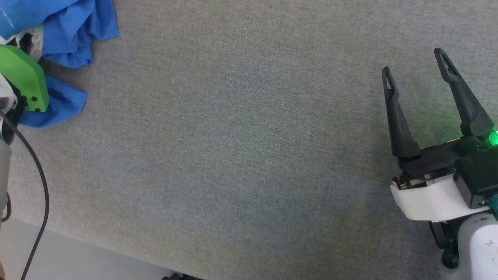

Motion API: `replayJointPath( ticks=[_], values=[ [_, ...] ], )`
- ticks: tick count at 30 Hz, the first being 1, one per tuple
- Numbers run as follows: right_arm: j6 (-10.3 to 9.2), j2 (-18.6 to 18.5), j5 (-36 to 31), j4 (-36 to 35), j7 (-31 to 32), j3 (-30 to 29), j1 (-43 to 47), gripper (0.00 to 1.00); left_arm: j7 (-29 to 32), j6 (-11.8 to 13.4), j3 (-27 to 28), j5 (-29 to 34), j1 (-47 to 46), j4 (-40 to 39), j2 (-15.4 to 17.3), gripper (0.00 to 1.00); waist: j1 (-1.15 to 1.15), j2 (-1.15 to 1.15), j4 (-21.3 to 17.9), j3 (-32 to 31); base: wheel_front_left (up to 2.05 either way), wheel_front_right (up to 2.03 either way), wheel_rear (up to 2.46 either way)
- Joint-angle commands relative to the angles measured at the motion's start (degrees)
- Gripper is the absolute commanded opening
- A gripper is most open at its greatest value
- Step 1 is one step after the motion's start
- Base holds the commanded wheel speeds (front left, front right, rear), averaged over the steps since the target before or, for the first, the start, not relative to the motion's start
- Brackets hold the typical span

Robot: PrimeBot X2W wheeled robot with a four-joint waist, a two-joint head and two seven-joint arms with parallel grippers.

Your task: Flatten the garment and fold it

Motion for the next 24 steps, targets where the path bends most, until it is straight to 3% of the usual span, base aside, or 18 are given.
replayJointPath(
  ticks=[1, 12, 24],
  values=[
    [-0.1, 0.33, 0.32, 0.32, -0.69, -0.13, -0.88, 1.0, -0.88, -0.12, -0.08, -0.45, -1.08, 0.94, 0.8, 0.0, -0.01, 0.0, -0.34, -1.39, 0.0, 0.0, 0.0],
    [-0.1, 2.38, 2.2, 4.84, -4.5, -0.67, 0.25, 1.0, -4.85, -0.13, 1.14, -4.96, -5.2, 1.74, 4.24, 0.0, -0.01, 0.0, -1.61, -9.87, 0.0, 0.0, 0.0],
    [-0.1, 3.49, 7.5, 11.41, -10.08, -4.74, 3.61, 1.0, -3.42, 0.18, 1.54, -8.19, -11.34, -9.0, 5.93, 0.0, -0.01, 0.0, -3.41, -23.35, 0.0, 0.0, 0.0]
  ],
)
